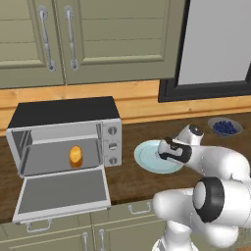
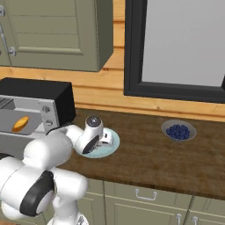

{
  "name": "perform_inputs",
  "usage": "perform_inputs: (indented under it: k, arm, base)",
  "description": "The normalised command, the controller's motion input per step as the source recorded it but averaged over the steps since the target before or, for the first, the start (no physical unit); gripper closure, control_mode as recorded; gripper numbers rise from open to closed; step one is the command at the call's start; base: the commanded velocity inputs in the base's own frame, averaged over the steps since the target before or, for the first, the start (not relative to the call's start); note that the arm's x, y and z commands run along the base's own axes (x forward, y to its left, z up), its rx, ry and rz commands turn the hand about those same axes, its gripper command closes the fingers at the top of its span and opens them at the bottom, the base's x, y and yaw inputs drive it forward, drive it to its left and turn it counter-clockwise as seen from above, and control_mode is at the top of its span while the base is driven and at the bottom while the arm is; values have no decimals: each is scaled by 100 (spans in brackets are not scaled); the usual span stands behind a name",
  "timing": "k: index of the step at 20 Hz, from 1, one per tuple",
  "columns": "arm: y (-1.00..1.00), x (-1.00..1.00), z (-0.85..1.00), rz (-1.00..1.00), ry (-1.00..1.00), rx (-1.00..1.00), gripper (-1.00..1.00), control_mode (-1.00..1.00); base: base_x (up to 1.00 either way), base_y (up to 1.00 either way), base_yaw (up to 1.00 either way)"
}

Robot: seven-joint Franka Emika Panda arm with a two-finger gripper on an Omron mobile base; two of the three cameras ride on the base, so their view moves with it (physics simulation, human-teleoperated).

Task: Pick up the kebab skewer and baguette bread, and place them inside the toaster oven. Close the toaster oven door and start by setting the timer.

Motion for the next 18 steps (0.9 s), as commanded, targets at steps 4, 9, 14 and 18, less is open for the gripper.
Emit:
perform_inputs:
  k: [4, 9, 14, 18]
  arm:
    - [23, -100, 100, 15, -7, -1, 100, -100]
    - [59, -100, 97, 2, 1, 0, 100, -100]
    - [94, -91, 77, 0, 2, 0, 100, -100]
    - [100, -38, 84, 0, 15, 0, 100, -100]
  base:
    - [0, 0, 0]
    - [0, 0, 0]
    - [0, 0, 0]
    - [0, 0, 0]
